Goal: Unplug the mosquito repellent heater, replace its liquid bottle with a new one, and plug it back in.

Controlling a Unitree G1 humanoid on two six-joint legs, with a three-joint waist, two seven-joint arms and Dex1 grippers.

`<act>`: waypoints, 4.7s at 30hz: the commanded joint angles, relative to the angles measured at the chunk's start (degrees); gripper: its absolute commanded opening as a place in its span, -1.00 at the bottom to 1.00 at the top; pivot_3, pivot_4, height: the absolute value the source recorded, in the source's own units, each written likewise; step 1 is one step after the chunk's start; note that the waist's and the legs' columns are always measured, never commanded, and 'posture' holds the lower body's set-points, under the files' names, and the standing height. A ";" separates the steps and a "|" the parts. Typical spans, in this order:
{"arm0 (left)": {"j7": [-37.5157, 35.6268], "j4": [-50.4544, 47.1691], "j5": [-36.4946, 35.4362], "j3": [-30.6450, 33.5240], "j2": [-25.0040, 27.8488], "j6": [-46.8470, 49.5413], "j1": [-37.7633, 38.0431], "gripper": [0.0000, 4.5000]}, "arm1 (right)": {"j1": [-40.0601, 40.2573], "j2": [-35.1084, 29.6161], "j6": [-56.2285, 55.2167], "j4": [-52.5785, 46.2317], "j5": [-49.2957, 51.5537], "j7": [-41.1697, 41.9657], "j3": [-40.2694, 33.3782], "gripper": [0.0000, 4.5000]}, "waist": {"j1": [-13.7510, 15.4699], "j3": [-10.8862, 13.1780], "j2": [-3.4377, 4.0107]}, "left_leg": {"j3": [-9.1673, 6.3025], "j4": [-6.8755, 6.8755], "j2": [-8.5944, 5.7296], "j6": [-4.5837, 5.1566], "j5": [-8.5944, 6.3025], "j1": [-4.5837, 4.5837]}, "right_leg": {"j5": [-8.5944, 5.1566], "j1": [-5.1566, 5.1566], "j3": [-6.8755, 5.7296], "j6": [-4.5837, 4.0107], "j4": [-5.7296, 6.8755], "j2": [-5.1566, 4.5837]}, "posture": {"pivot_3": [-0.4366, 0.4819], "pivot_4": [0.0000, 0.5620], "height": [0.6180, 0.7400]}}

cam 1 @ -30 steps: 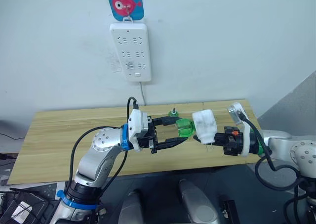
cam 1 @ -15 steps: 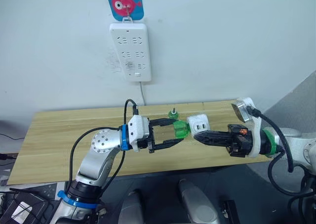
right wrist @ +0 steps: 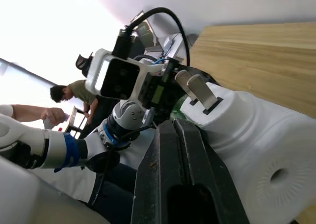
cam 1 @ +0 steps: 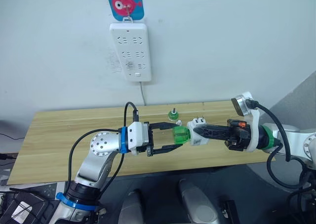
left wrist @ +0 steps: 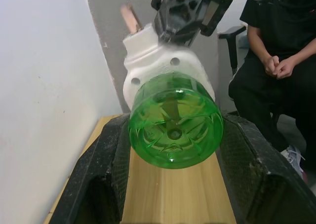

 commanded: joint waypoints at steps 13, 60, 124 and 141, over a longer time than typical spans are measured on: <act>1.17 -3.61 -1.23 -0.68 -0.36 1.07 -1.00 0.03 | -1.44 -0.46 -1.49 1.37 3.27 -2.26 -2.08 -1.00 | 0.01 0.00 0.00 | -0.01 0.00 0.01 0.00 0.00 0.00 | 0.00 0.00 0.00 0.00 0.00 0.00 | -0.56 -0.26 0.88; 44.39 -8.23 -30.00 13.92 -23.81 45.39 -3.14 0.03 | 12.26 47.33 -40.84 -9.94 -5.03 -44.71 3.04 1.00 | -1.40 -1.01 0.27 | -0.15 -0.03 -0.02 0.00 0.00 -0.05 | 0.00 0.00 -0.10 0.00 -0.01 0.04 | -0.63 -0.35 0.88; 29.50 -8.86 -10.63 4.01 -6.27 39.11 -6.32 1.00 | 6.71 33.31 -33.30 -14.03 -24.26 -28.24 7.53 0.33 | -1.67 -1.86 0.36 | -0.11 -0.12 -0.01 0.00 0.00 -0.05 | -0.02 -0.05 -0.06 -0.03 -0.05 0.02 | -0.61 -0.32 0.88; 28.81 -8.73 -10.04 4.03 -4.54 43.52 -5.06 0.01 | 6.93 31.84 -30.23 -16.50 -29.60 -21.50 8.52 0.33 | -1.70 -1.86 0.36 | -0.12 -0.13 -0.01 0.00 0.00 -0.05 | -0.02 -0.06 -0.07 -0.02 -0.05 0.02 | -0.62 -0.32 0.88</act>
